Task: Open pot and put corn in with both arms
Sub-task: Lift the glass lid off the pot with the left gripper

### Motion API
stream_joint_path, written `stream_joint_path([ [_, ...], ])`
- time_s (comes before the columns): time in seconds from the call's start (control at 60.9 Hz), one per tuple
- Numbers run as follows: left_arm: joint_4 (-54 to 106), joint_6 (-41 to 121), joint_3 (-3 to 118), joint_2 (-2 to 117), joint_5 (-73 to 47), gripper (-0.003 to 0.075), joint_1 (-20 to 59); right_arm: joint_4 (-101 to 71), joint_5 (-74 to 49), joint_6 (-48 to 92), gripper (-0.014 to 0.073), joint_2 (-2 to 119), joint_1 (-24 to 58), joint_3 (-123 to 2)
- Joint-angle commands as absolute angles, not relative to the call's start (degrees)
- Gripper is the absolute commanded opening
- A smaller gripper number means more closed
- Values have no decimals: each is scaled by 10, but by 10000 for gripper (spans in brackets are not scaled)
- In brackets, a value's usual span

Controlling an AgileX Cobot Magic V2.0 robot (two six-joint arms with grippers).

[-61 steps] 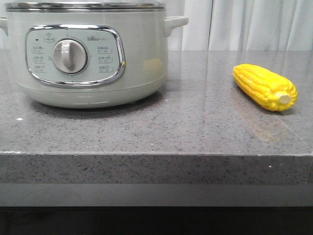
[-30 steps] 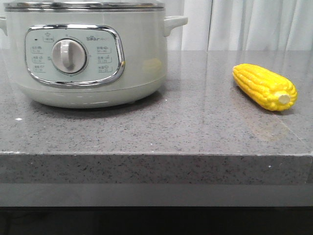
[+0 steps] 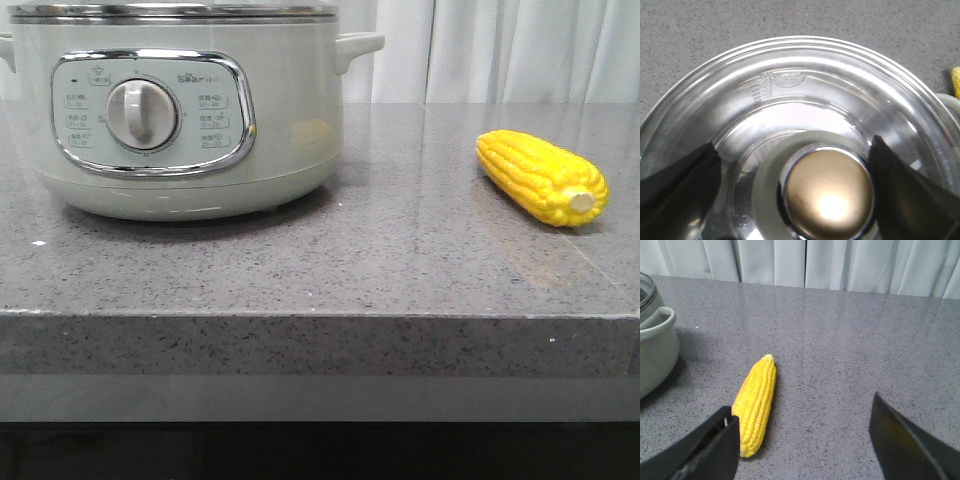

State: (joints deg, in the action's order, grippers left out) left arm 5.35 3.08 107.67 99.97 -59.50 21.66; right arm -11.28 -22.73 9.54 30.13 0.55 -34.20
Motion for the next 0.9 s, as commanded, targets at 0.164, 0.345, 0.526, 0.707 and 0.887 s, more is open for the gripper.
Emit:
stream_joint_path([
  [0.164,59,30,1099,972,-579,337,222,-113,-188,98,557,307,4,-361],
  [0.345,59,30,1099,972,-574,269,222,-113,-188,98,557,307,4,-361],
  [0.526,59,30,1122,971,-573,267,222,-113,-188,98,557,307,4,-361],
  [0.707,59,30,1146,956,-574,267,222,-113,-188,98,557,307,4,-361],
  [0.887,58,37,1143,921,-572,267,222,-113,-189,98,557,307,4,-361],
])
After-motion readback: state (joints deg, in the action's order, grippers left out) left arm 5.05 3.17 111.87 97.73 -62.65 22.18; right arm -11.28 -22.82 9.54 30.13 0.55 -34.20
